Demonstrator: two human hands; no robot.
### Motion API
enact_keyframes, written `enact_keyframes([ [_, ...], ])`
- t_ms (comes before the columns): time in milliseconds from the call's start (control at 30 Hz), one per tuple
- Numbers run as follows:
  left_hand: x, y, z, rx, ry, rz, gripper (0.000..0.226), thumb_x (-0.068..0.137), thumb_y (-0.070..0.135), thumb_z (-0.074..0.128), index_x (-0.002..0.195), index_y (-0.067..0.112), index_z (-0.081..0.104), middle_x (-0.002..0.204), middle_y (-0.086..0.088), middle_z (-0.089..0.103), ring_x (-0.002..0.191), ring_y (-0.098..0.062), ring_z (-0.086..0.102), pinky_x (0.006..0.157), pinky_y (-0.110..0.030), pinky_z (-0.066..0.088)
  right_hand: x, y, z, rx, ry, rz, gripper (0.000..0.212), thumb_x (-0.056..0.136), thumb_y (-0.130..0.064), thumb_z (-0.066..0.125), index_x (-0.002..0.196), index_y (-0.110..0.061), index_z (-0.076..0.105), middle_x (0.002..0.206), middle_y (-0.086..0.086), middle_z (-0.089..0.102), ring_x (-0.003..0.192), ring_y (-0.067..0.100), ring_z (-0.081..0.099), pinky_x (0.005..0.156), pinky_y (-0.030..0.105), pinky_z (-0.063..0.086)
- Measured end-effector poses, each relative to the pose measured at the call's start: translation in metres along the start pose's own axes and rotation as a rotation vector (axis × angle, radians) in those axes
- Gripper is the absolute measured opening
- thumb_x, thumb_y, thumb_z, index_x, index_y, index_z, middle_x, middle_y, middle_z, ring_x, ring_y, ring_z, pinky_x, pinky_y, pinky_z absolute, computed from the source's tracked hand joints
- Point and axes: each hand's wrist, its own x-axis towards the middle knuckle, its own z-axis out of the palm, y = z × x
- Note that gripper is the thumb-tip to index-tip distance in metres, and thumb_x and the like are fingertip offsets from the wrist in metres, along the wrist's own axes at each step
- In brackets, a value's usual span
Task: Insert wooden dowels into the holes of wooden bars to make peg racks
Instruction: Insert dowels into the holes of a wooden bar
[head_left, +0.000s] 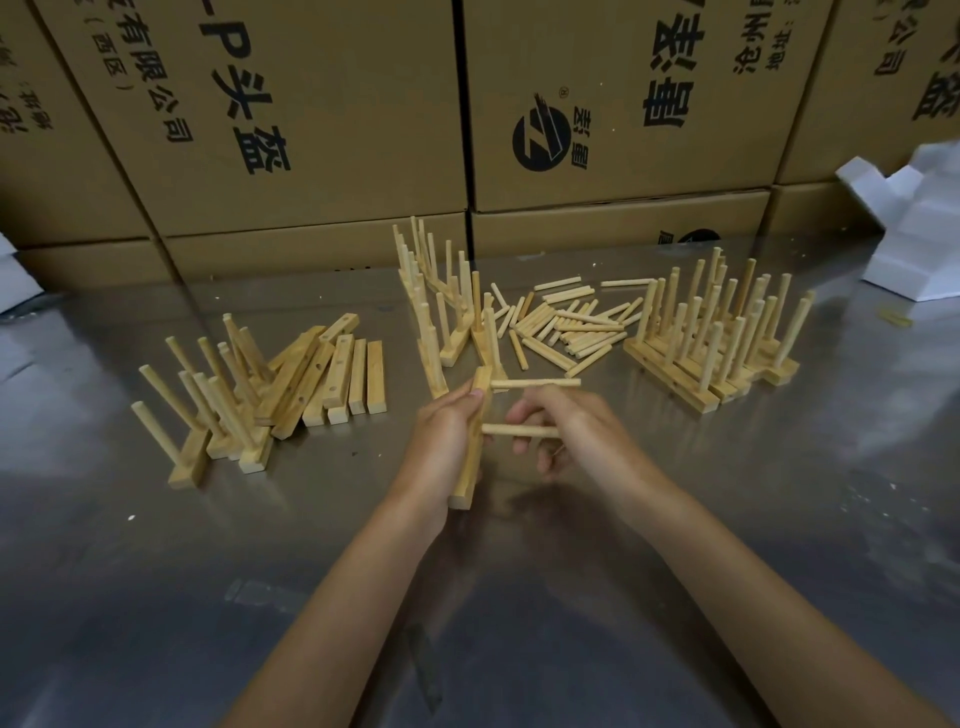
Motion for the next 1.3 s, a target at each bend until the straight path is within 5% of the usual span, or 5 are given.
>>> enact_keyframes([
  [167, 0.011, 0.0, -0.016, -0.104, 0.081, -0.142, 0.025, 0.104, 0.029, 0.047, 0.116, 0.019, 0.066, 0.069, -0.001, 0.058, 0.059, -0.013, 0.055, 0.051, -0.027, 0.041, 0.007, 0.009, -0.033, -0.233, -0.333, 0.037, 0.039, 0.085, -0.055, 0.065, 0.112, -0.027, 0.066, 0.097, -0.001, 0.075, 0.081, 0.013, 0.069, 0.072, 0.021, 0.055],
  [367, 0.014, -0.001, -0.023, -0.148, 0.086, -0.202, 0.028, 0.104, 0.031, 0.046, 0.115, 0.014, 0.066, 0.066, -0.003, 0.057, 0.056, -0.014, 0.049, 0.051, -0.027, 0.039, 0.045, 0.055, -0.053, -0.746, 0.305, -0.141, 0.047, 0.096, -0.008, 0.049, 0.142, -0.014, 0.048, 0.138, 0.008, 0.051, 0.128, 0.024, 0.044, 0.11, 0.038, 0.036],
  [567, 0.016, -0.002, -0.024, -0.195, 0.052, -0.201, 0.028, 0.104, 0.03, 0.045, 0.115, 0.013, 0.066, 0.064, -0.002, 0.055, 0.054, -0.013, 0.047, 0.051, -0.026, 0.038, 0.087, 0.056, -0.062, -1.16, 0.207, -0.005, 0.055, 0.103, -0.035, 0.033, 0.156, -0.032, 0.02, 0.166, -0.002, 0.014, 0.145, 0.031, 0.024, 0.114, 0.05, 0.021],
  [967, 0.019, -0.001, -0.03, -0.266, -0.025, -0.206, 0.03, 0.101, 0.028, 0.045, 0.11, 0.009, 0.067, 0.064, -0.001, 0.059, 0.057, -0.014, 0.048, 0.051, -0.027, 0.039, 0.054, 0.059, -0.053, -1.208, 0.459, -0.242, 0.016, 0.097, -0.028, 0.054, 0.107, -0.019, 0.06, 0.118, 0.004, 0.051, 0.113, 0.025, 0.042, 0.089, 0.039, 0.031],
  [1300, 0.017, -0.002, -0.028, -0.302, 0.007, -0.19, 0.025, 0.101, 0.025, 0.045, 0.093, 0.01, 0.063, 0.062, -0.001, 0.056, 0.055, -0.014, 0.046, 0.057, -0.028, 0.038, -0.013, 0.021, 0.018, -0.459, -0.013, -0.475, 0.006, 0.088, -0.035, 0.072, 0.093, -0.032, 0.073, 0.068, -0.012, 0.064, 0.061, 0.008, 0.056, 0.059, 0.03, 0.044],
])
